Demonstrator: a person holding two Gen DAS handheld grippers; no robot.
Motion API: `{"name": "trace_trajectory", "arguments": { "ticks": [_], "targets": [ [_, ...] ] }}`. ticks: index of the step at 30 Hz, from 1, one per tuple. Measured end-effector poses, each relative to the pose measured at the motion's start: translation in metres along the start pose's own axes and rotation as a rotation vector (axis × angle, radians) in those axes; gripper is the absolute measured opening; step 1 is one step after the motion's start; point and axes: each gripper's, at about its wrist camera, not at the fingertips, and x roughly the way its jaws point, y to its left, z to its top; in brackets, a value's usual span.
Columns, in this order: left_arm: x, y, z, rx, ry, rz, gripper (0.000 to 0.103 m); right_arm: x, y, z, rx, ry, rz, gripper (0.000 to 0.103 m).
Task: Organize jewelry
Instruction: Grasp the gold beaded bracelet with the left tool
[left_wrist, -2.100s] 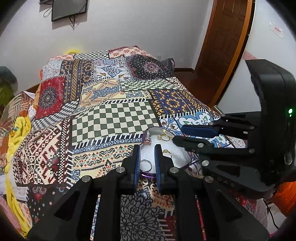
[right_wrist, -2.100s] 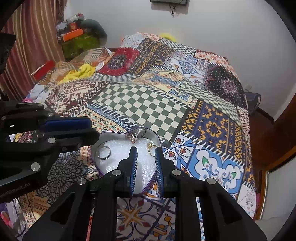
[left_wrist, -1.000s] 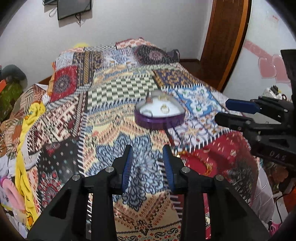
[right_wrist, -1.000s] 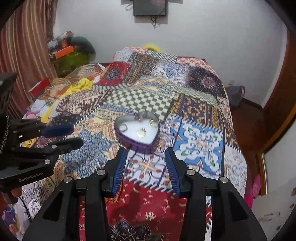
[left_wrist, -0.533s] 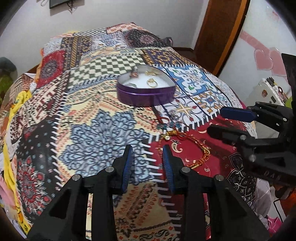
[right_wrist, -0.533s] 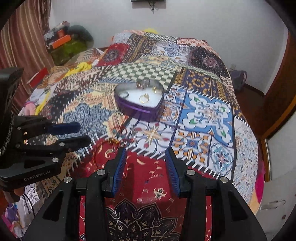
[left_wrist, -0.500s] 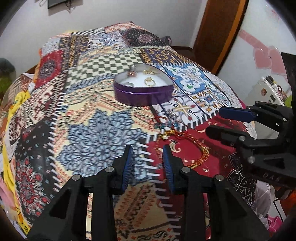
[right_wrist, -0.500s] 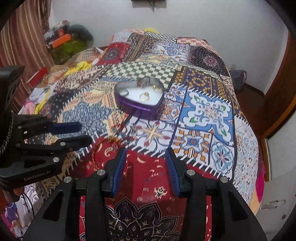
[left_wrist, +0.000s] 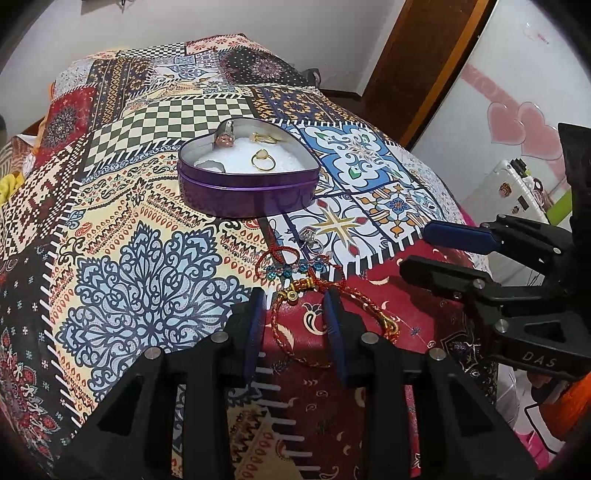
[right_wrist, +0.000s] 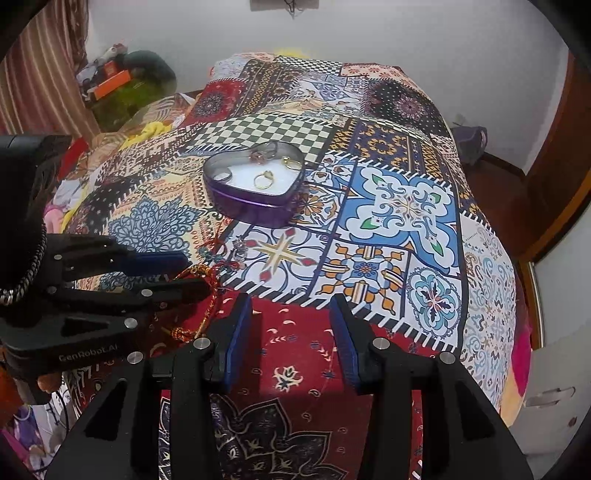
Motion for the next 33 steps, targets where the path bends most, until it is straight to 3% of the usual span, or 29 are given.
{"name": "trace_trajectory", "arguments": {
  "ticks": [6,13,21,33],
  "targets": [
    [0.004,0.001,0.003,-0.008,-0.004,0.015,0.011,0.0,0.0,0.001,0.003,-0.001,0.004,0.04],
    [-0.011,0.009,-0.006,-0.043,-0.025,0.036,0.009,0.0,0.001,0.002,-0.002,-0.001,0.0,0.04],
    [-0.045,0.026,-0.012,-0.049,-0.107,0.156,0.009,0.004,0.003,0.011,-0.024,-0.019,-0.02,0.04],
    [-0.051,0.052,-0.013,-0.083,-0.155,0.24,0.009,0.034,0.018,0.037,-0.032,0.005,0.06,0.04]
  ]
}}
